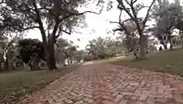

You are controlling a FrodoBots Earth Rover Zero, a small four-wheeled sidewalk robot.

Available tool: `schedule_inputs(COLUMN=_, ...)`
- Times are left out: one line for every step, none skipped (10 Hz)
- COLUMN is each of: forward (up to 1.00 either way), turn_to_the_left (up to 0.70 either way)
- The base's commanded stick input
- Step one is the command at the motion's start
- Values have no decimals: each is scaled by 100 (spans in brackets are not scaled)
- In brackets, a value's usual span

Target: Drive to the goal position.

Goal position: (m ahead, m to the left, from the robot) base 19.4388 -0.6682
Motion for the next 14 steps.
schedule_inputs(forward=70, turn_to_the_left=0)
schedule_inputs(forward=70, turn_to_the_left=0)
schedule_inputs(forward=70, turn_to_the_left=0)
schedule_inputs(forward=70, turn_to_the_left=0)
schedule_inputs(forward=70, turn_to_the_left=-13)
schedule_inputs(forward=70, turn_to_the_left=-31)
schedule_inputs(forward=70, turn_to_the_left=-35)
schedule_inputs(forward=70, turn_to_the_left=-35)
schedule_inputs(forward=70, turn_to_the_left=-18)
schedule_inputs(forward=70, turn_to_the_left=0)
schedule_inputs(forward=70, turn_to_the_left=0)
schedule_inputs(forward=70, turn_to_the_left=0)
schedule_inputs(forward=70, turn_to_the_left=0)
schedule_inputs(forward=70, turn_to_the_left=0)
